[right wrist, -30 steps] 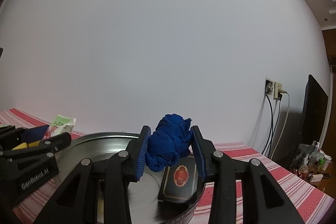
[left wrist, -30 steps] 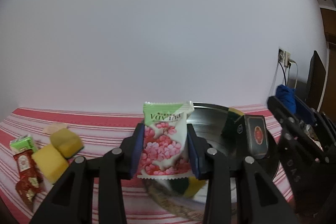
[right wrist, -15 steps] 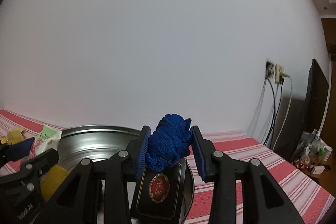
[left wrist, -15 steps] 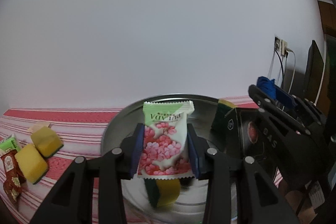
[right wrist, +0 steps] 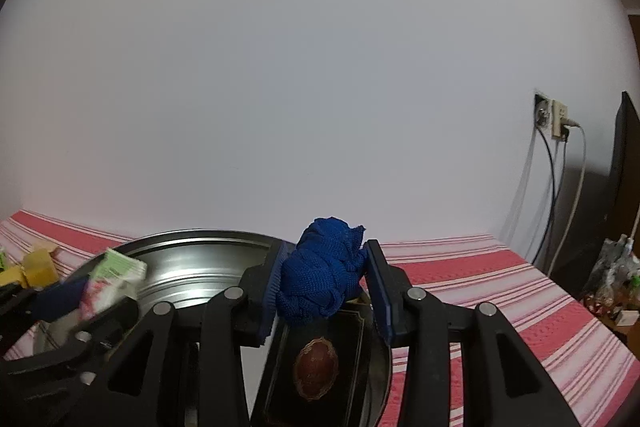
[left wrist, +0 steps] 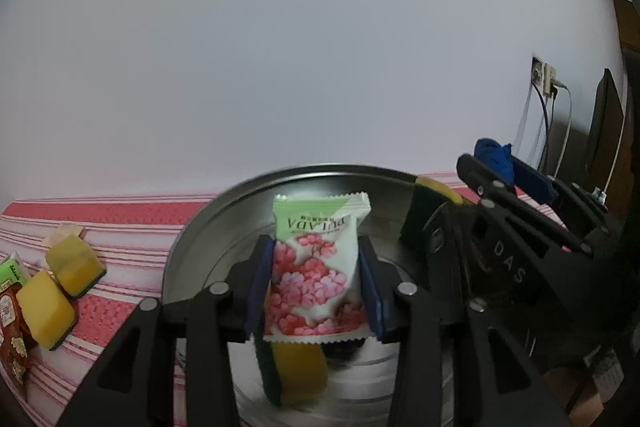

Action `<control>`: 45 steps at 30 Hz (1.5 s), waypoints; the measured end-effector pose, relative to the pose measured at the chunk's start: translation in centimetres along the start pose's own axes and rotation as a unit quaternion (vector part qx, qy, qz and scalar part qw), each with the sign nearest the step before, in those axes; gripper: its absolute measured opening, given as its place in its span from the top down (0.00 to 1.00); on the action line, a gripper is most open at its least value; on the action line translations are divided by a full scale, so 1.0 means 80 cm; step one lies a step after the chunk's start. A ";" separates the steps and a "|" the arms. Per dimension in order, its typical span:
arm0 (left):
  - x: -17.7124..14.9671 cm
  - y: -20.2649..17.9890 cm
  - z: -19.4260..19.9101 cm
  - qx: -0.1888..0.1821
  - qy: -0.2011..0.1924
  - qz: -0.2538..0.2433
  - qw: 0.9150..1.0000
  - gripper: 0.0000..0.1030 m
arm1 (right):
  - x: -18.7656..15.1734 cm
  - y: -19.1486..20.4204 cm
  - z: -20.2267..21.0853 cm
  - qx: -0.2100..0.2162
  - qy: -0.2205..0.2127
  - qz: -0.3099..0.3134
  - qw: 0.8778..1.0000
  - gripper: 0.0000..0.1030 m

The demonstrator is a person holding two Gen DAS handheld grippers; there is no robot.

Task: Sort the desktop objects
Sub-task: 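Open both tools to drop the PULADA packet and blue ball into the bowl, then move both tools back toward the remaining pile of packets and sponges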

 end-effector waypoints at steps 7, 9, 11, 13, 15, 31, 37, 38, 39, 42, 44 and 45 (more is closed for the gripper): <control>-0.001 0.001 0.024 0.027 -0.051 0.009 0.998 0.01 | 0.002 -0.024 0.022 -0.021 -0.037 -0.045 0.998 0.28; -0.001 0.003 0.028 0.024 -0.060 0.010 0.998 0.01 | 0.002 -0.032 0.028 -0.030 -0.045 -0.063 0.997 0.23; 0.000 0.001 0.029 0.025 -0.062 0.004 0.998 0.01 | 0.002 -0.033 0.033 -0.035 -0.050 -0.068 0.996 0.19; 0.001 -0.001 0.030 0.029 -0.063 -0.002 0.998 0.01 | 0.002 -0.028 0.038 -0.042 -0.053 -0.065 0.996 0.18; 0.002 -0.002 0.029 0.032 -0.063 -0.003 0.998 0.01 | 0.005 -0.026 0.035 -0.046 -0.055 -0.060 0.996 0.16; -0.001 0.005 0.029 0.043 -0.065 0.006 0.997 0.00 | 0.001 -0.057 0.078 -0.114 -0.097 -0.129 0.980 0.15; -0.003 0.007 0.039 0.059 -0.081 0.007 0.995 0.01 | -0.008 -0.064 0.087 -0.092 -0.093 -0.189 0.973 0.15; -0.004 0.008 0.041 0.061 -0.084 0.008 0.995 0.00 | -0.007 -0.058 0.092 -0.095 -0.099 -0.185 0.973 0.15; -0.004 0.010 0.043 0.062 -0.086 0.009 0.994 0.01 | -0.005 -0.053 0.097 -0.098 -0.106 -0.182 0.973 0.15; -0.004 0.018 0.045 0.058 -0.084 0.014 0.995 0.01 | -0.003 -0.050 0.102 -0.109 -0.122 -0.180 0.970 0.13; -0.005 0.022 0.047 0.067 -0.081 0.004 0.994 0.01 | -0.003 -0.047 0.107 -0.108 -0.125 -0.188 0.968 0.10; -0.006 0.026 0.049 0.072 -0.082 -0.002 0.994 0.01 | -0.004 -0.045 0.109 -0.104 -0.123 -0.192 0.968 0.10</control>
Point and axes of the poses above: each gripper's, at about its wrist camera, not at the fingertips, and z roughly against the way its jaws point, y to its left, x to its top, the point moved 2 cm from there along -z, roughly the way its jaws point, and after that the axes turned 8 degrees about -x, right-handed, at the moved point
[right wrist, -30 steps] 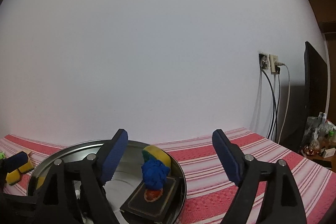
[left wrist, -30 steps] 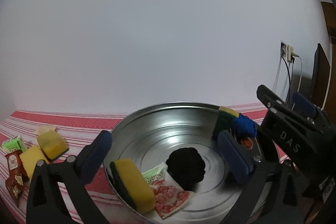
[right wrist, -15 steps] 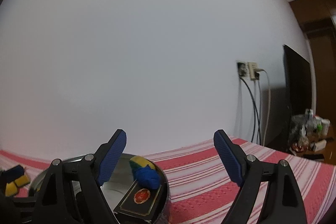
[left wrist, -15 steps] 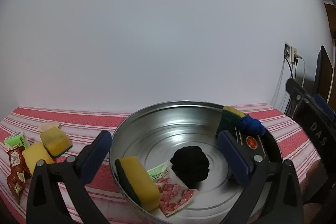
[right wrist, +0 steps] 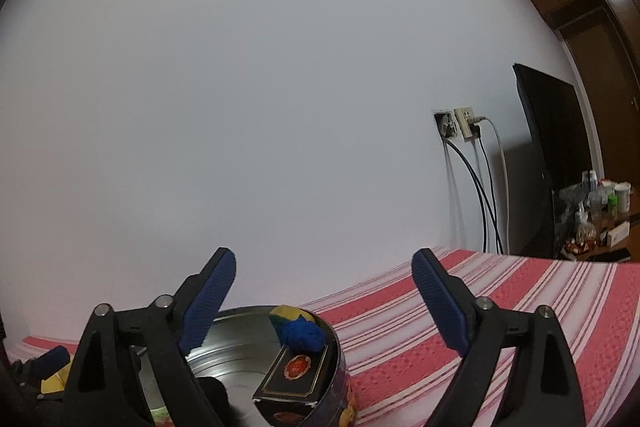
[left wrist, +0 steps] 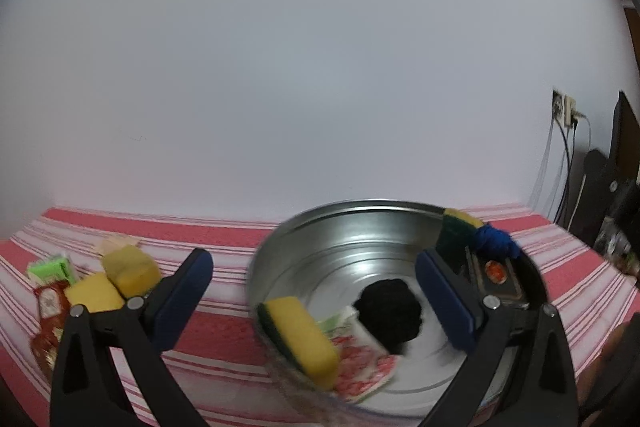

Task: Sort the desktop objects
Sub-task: 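Move both tools back toward the remaining pile of packets and sponges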

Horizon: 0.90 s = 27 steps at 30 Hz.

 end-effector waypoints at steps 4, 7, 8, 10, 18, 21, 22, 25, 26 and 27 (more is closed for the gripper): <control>-0.002 0.025 0.013 0.013 -0.006 0.004 1.000 0.01 | 0.004 -0.002 -0.004 -0.002 -0.006 0.000 1.000 0.10; -0.003 0.044 0.017 0.021 -0.002 0.015 1.000 0.01 | 0.005 0.003 0.003 -0.002 -0.021 0.008 1.000 0.10; -0.003 0.050 0.019 0.024 -0.003 0.018 1.000 0.01 | 0.005 0.005 0.005 -0.001 -0.024 0.007 1.000 0.10; -0.003 0.058 0.023 0.029 -0.004 0.018 0.999 0.01 | 0.004 0.011 0.013 0.006 -0.030 0.010 0.999 0.10; -0.004 0.082 0.037 0.049 -0.010 0.009 0.999 0.01 | 0.000 0.044 0.040 0.025 -0.047 0.031 0.998 0.10; -0.004 0.098 0.042 0.060 -0.011 0.010 0.998 0.01 | -0.003 0.061 0.048 0.039 -0.037 0.034 0.998 0.10; -0.005 0.105 0.043 0.064 -0.011 0.012 0.998 0.01 | -0.005 0.069 0.050 0.045 -0.031 0.036 0.998 0.10; -0.004 0.126 0.048 0.076 -0.010 0.019 0.997 0.01 | -0.010 0.088 0.055 0.063 -0.014 0.038 0.997 0.10; -0.004 0.134 0.049 0.081 -0.008 0.021 0.996 0.01 | -0.013 0.094 0.056 0.071 -0.006 0.038 0.997 0.10; -0.004 0.141 0.050 0.084 -0.006 0.024 0.996 0.01 | -0.015 0.100 0.057 0.077 0.000 0.039 0.996 0.10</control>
Point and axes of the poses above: each gripper's, at about its wrist camera, not at the fingertips, and z roughly against the way its jaws point, y to its left, x to its top, the point moved 2 cm from there along -z, roughly the way its jaws point, and after that the axes turned 8 degrees about -x, right-handed, at the moved point
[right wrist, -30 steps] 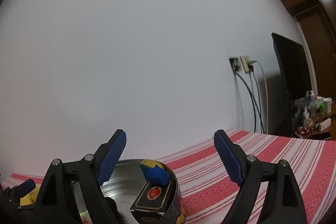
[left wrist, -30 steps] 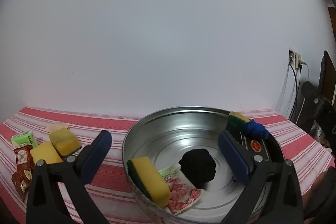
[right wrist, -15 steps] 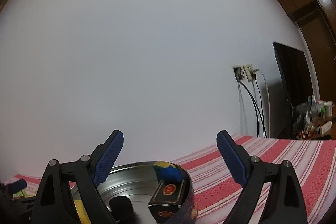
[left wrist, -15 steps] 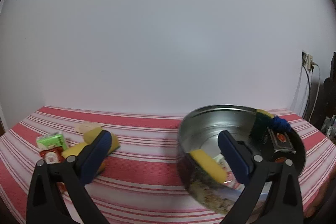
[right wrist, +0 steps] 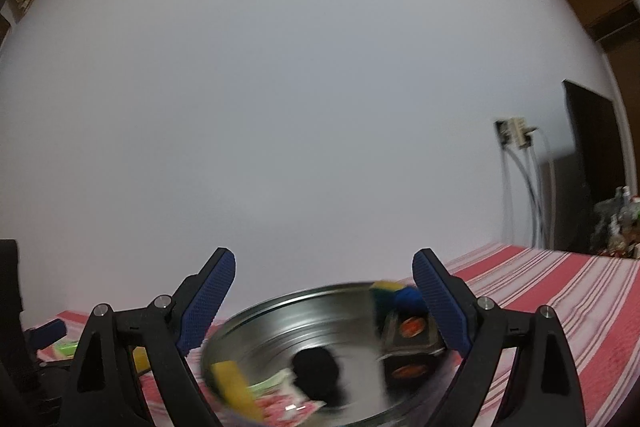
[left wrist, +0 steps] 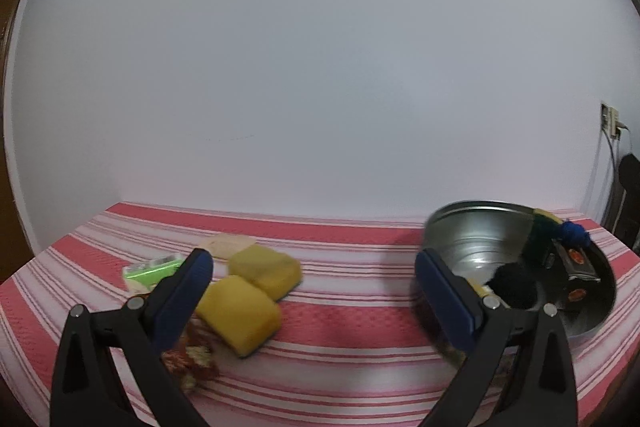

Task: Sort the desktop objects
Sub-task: 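Move both tools back toward the remaining pile of packets and sponges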

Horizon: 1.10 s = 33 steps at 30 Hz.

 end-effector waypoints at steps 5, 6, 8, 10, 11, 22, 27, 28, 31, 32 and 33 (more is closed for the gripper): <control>0.002 0.035 0.000 0.012 0.000 0.007 1.000 0.01 | -0.008 0.032 0.009 0.027 0.014 0.011 0.999 0.10; 0.002 0.042 0.001 0.016 -0.001 0.010 1.000 0.01 | -0.009 0.037 0.010 0.032 0.017 0.013 0.999 0.10; 0.003 0.057 -0.002 0.021 -0.001 0.015 1.000 0.01 | -0.013 0.050 0.011 0.042 0.026 0.016 0.999 0.10; 0.004 0.074 -0.002 0.029 0.001 0.020 0.999 0.01 | -0.017 0.063 0.012 0.050 0.038 0.019 0.998 0.10; 0.001 0.081 -0.002 0.032 0.001 0.020 0.999 0.01 | -0.019 0.068 0.012 0.053 0.043 0.020 0.997 0.10; 0.005 0.212 -0.026 0.085 0.039 0.072 0.993 0.01 | -0.047 0.137 0.004 0.113 0.119 0.076 0.984 0.10; 0.001 0.269 -0.043 0.108 0.071 0.123 0.984 0.01 | -0.064 0.172 0.009 0.156 0.163 0.113 0.968 0.11; 0.002 0.275 -0.043 0.116 0.070 0.118 0.984 0.01 | -0.065 0.178 0.013 0.164 0.164 0.121 0.965 0.11; 0.001 0.286 -0.047 0.124 0.073 0.106 0.984 0.01 | -0.070 0.200 0.026 0.196 0.174 0.133 0.956 0.11; 0.000 0.292 -0.047 0.123 0.076 0.106 0.984 0.01 | -0.073 0.207 0.028 0.205 0.185 0.136 0.952 0.11; -0.001 0.297 -0.047 0.120 0.081 0.110 0.983 0.01 | -0.078 0.214 0.026 0.212 0.203 0.137 0.946 0.11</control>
Point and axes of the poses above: each gripper's, at about its wrist camera, not at the fingertips, and z roughly against the way its jaws point, y to its left, x to its top, the point moved 2 cm from there along -z, roughly the way its jaws point, and after that the axes turned 8 degrees about -x, right-handed, at the moved point
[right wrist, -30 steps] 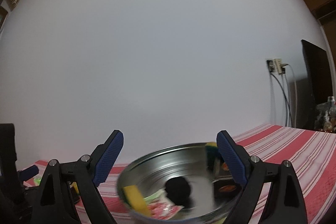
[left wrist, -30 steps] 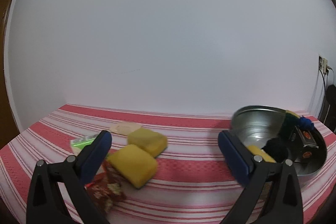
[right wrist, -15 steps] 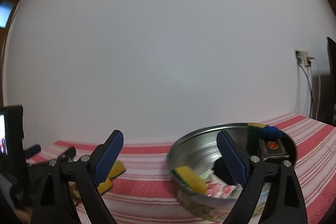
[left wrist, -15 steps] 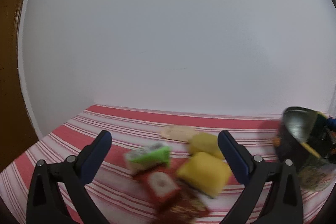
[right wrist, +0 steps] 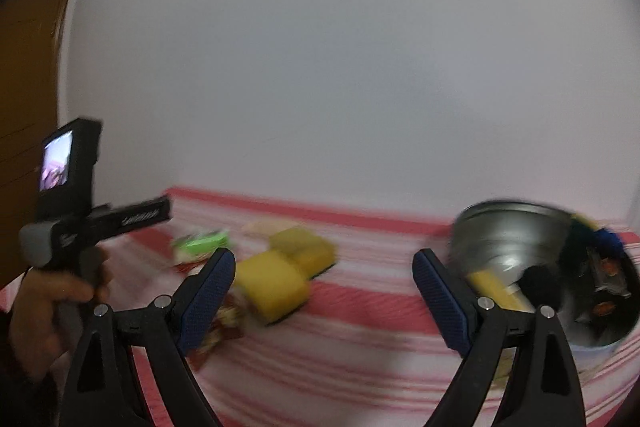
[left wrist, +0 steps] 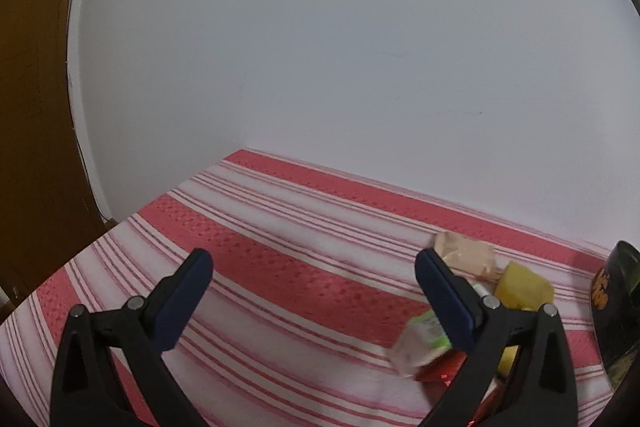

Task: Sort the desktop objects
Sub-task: 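Move both tools back toward the remaining pile of packets and sponges, then grasp the red snack packet with the right tool while the left grasps the red cake packet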

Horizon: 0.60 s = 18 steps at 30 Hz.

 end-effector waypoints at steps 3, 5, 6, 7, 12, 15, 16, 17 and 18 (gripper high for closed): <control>-0.002 0.011 -0.004 -0.016 0.025 0.027 0.999 0.01 | -0.008 0.020 -0.021 0.043 0.074 -0.023 0.996 0.11; -0.004 0.012 -0.004 -0.035 0.036 0.040 0.998 0.01 | -0.015 0.031 -0.034 0.066 0.116 -0.043 0.990 0.11; -0.004 0.011 -0.003 -0.042 0.040 0.041 0.997 0.01 | -0.019 0.036 -0.040 0.074 0.134 -0.049 0.987 0.11; -0.004 0.009 -0.003 -0.045 0.043 0.040 0.997 0.01 | -0.023 0.042 -0.047 0.081 0.153 -0.051 0.984 0.11; -0.006 0.003 -0.005 -0.056 0.066 0.037 0.996 0.01 | -0.042 0.062 -0.086 0.091 0.232 -0.071 0.966 0.24; -0.008 0.002 -0.004 -0.067 0.073 0.041 0.994 0.01 | -0.041 0.074 -0.091 0.091 0.241 -0.056 0.965 0.42; -0.009 0.001 -0.004 -0.067 0.073 0.041 0.994 0.01 | -0.043 0.080 -0.093 0.097 0.251 -0.046 0.962 0.45; -0.010 0.000 -0.004 -0.066 0.074 0.040 0.994 0.01 | -0.042 0.082 -0.091 0.094 0.247 -0.039 0.964 0.55; -0.012 -0.001 -0.004 -0.066 0.076 0.040 0.994 0.01 | -0.043 0.082 -0.088 0.101 0.248 -0.038 0.963 0.56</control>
Point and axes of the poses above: each gripper's, at about its wrist camera, not at the fingertips, and z roughly against the way its jaws point, y to its left, x to its top, the point moved 2 cm from there along -z, roughly the way its jaws point, and after that the axes turned 8 degrees about -x, right-handed, at the moved point
